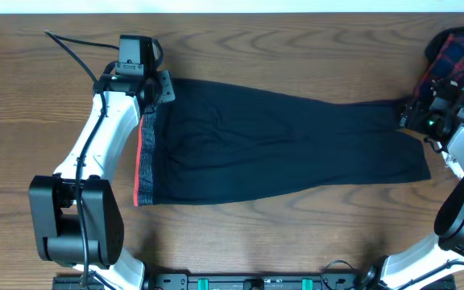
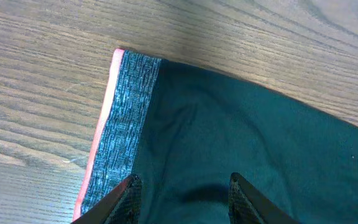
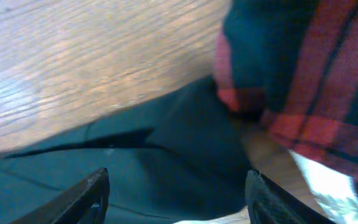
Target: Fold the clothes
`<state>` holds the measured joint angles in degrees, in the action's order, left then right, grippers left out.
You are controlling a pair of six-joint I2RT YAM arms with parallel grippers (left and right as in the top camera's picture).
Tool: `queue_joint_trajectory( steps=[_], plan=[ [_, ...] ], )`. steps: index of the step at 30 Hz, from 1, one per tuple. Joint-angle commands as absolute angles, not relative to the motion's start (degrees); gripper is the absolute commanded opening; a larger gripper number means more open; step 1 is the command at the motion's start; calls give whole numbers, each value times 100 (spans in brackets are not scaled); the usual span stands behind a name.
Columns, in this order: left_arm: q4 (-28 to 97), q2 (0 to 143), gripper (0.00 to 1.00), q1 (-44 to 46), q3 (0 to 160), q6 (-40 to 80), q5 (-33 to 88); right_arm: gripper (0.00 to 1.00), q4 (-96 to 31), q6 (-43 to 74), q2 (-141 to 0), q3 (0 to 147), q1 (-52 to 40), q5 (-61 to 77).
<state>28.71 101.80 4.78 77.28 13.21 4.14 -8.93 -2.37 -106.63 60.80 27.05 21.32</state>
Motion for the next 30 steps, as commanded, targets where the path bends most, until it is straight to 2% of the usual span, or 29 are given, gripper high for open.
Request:
queue_joint_trajectory(
  steps=[1, 2, 4, 8, 11, 14, 16, 18, 19, 27, 30],
  plan=[
    [2958, 10221, 41, 482, 7787, 1271, 410, 65, -980, -331, -10698, 6191, 2689, 2705],
    [2998, 10221, 31, 495, 7787, 1271, 412, 64, -1041, -331, -10698, 6191, 2676, 2814],
    [3063, 10221, 6, 528, 7787, 1269, 410, 56, -1135, -462, -10698, 6191, 2641, 3127],
    [3011, 10224, 6, 716, 7784, 1269, 412, 47, -1291, -650, -10691, 6191, 2512, 4021],
    [2930, 10272, 6, 972, 7780, 1232, 412, 41, -1511, -655, -10683, 6191, 2324, 4136],
    [2884, 10390, 6, 1271, 7780, 1177, 541, 40, -1754, -694, -10678, 6191, 2080, 3905],
    [2744, 10556, 6, 1542, 7780, 1013, 1092, 42, -1946, -694, -10584, 6193, 1872, 3616],
    [2602, 10669, 6, 1767, 7780, 882, 1431, 50, -2123, -694, -10396, 6193, 1743, 3310],
    [2526, 10722, 6, 1885, 7780, 779, 1509, 50, -2233, -694, -10237, 6193, 1675, 3114],
    [1616, 10796, 6, 2792, 7782, -198, 1343, 61, -3238, -467, -8313, 6193, 1463, 2182],
    [1273, 10868, 6, 2945, 7782, -397, 1321, 73, -3743, -292, -7548, 6193, 1459, 2185]
  ],
)
